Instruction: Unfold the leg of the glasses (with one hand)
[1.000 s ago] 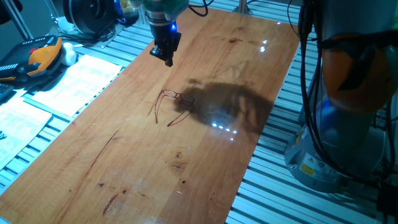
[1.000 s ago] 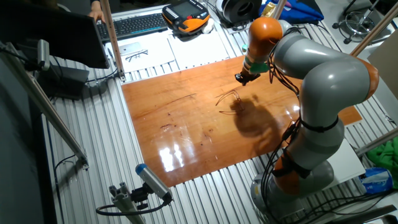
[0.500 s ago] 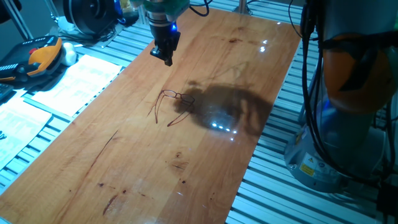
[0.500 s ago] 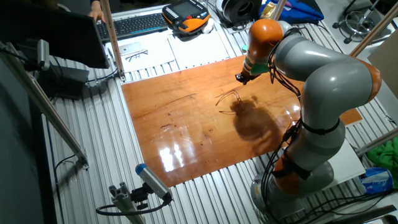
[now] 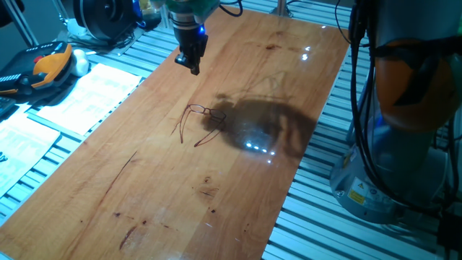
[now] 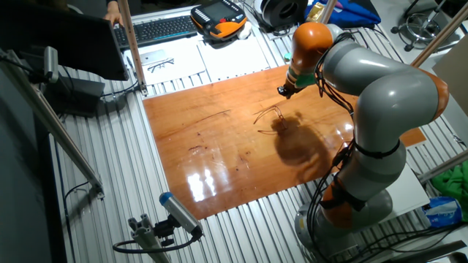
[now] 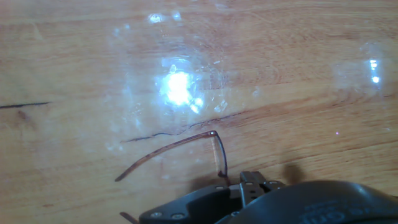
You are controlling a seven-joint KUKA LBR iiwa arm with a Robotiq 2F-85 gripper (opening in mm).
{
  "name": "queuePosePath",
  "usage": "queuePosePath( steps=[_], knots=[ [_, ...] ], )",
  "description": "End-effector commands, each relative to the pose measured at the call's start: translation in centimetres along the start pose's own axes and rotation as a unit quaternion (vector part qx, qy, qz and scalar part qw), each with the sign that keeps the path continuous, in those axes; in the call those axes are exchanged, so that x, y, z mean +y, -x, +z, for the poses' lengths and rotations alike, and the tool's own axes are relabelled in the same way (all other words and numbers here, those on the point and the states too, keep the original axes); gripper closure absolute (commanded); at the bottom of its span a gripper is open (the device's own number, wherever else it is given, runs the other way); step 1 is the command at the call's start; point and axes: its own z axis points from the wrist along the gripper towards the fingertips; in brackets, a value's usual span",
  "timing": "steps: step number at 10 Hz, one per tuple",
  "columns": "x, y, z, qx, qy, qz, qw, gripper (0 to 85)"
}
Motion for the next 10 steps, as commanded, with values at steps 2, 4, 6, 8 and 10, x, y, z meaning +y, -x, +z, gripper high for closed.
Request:
queuePosePath(
  steps=[2, 4, 6, 8, 10],
  knots=[
    [0.13, -0.02, -0.09, -0.001, 0.001, -0.004, 1.0, 85.0],
    [0.22, -0.13, -0.2, -0.003, -0.001, -0.012, 0.9999, 85.0],
    [0.29, -0.12, -0.25, -0.011, -0.012, -0.02, 0.9997, 85.0],
    [-0.02, 0.04, -0.3, -0.016, -0.024, -0.027, 0.9992, 85.0],
    [-0.05, 0.06, -0.29, -0.016, -0.024, -0.026, 0.9992, 85.0]
  ],
)
